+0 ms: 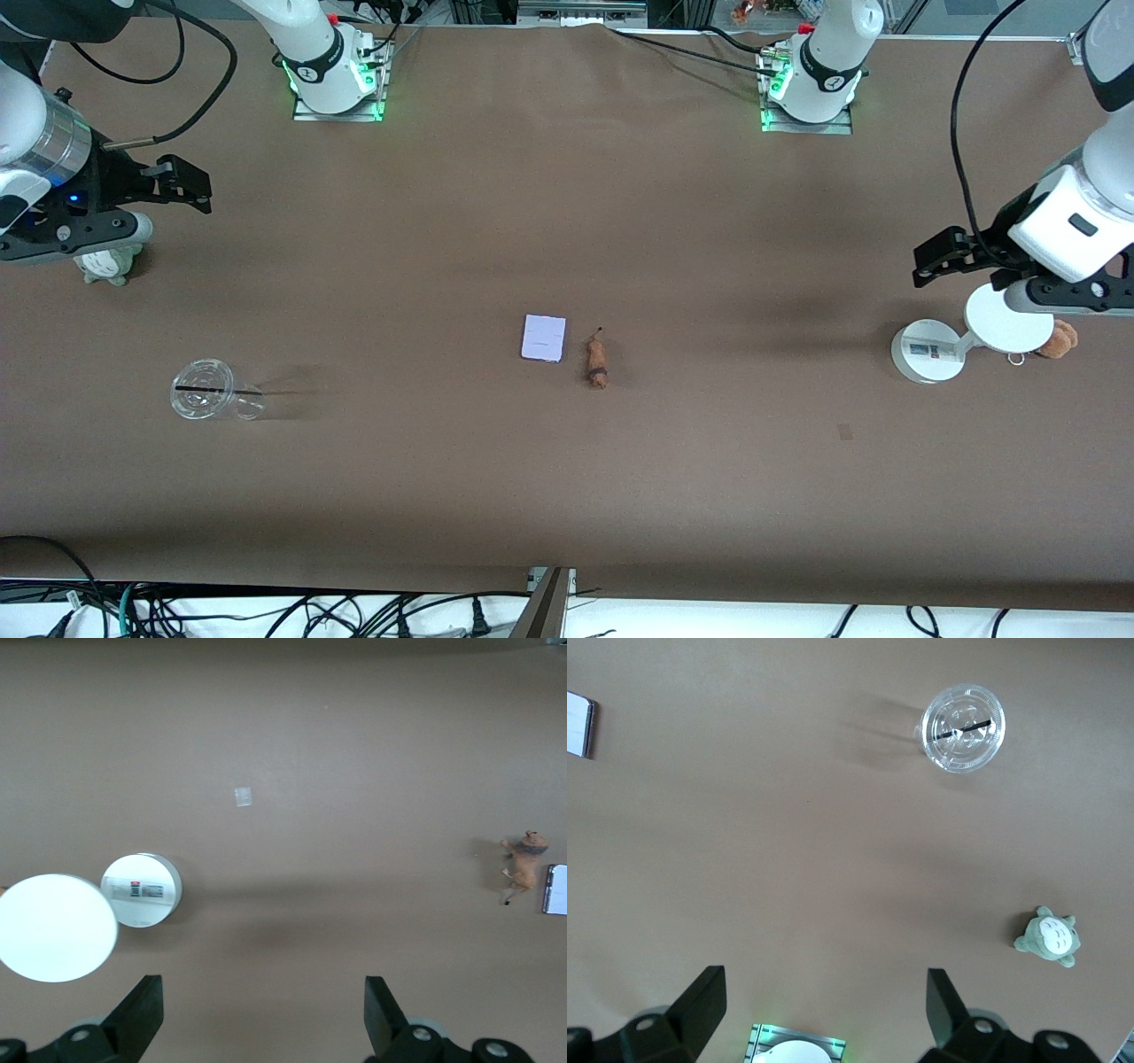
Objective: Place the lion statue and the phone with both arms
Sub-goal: 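Reach the left gripper toward the brown lion statue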
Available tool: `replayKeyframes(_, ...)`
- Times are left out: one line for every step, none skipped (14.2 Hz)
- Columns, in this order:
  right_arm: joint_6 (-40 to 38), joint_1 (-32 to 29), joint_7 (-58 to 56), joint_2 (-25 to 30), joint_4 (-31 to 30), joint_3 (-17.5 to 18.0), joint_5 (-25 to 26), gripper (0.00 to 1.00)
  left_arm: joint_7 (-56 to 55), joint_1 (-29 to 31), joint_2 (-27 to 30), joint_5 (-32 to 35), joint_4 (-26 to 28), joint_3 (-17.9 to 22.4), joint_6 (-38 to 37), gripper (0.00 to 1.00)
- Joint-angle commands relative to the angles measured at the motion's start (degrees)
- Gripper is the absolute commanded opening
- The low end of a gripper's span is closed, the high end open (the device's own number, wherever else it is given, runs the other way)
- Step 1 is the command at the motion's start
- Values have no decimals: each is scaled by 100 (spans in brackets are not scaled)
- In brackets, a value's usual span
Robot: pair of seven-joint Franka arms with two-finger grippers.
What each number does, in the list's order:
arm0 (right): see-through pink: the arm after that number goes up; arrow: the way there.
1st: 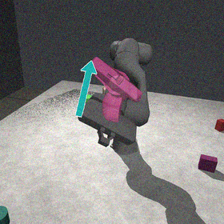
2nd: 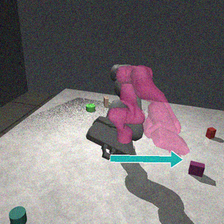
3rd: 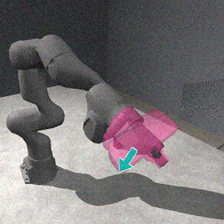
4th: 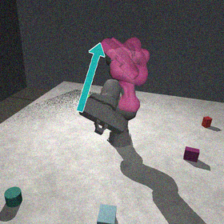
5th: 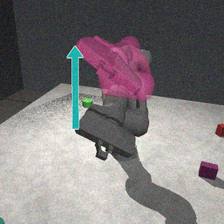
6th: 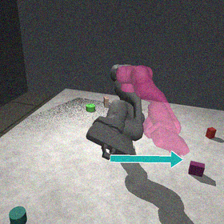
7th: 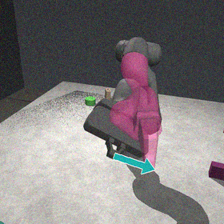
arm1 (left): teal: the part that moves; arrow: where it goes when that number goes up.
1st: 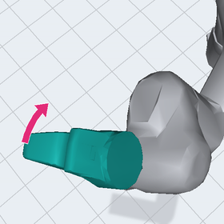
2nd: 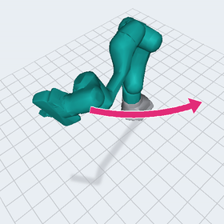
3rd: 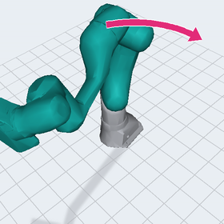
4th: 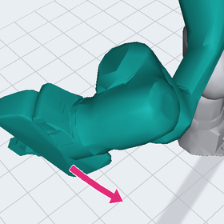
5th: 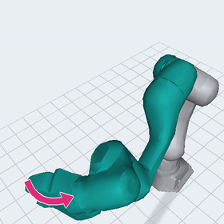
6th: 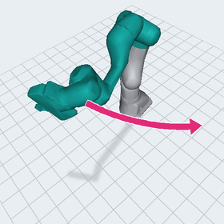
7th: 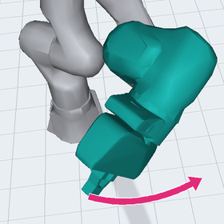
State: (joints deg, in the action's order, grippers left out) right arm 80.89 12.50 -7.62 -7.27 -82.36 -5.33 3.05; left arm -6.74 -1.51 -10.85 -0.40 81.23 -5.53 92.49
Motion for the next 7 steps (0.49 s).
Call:
replayKeyframes(33, 16, 59, 33, -17, 14, 12, 100, -668, -419, -310, -39, -160, -1, -74, 100)
replayKeyframes(33, 16, 59, 33, -17, 14, 12, 100, -923, -673, -486, -48, -169, 8, -48, 100)
replayKeyframes(33, 16, 59, 33, -17, 14, 12, 100, -1178, -910, -714, -48, -195, 8, 83, 100)
replayKeyframes(33, 16, 59, 33, -17, 14, 12, 100, -1459, -1078, -951, -57, -291, 8, 328, 100)
replayKeyframes(33, 16, 59, 33, -17, 14, 12, 100, -1732, -1254, -1223, -57, -370, 8, 496, 100)
replayKeyframes(33, 16, 59, 33, -17, 14, 12, 100, -1900, -1447, -1522, -48, -562, 8, 663, 100)
replayKeyframes(33, 16, 59, 33, -17, 5, 12, 100, -2050, -1605, -1795, -48, -729, 16, 691, 100)
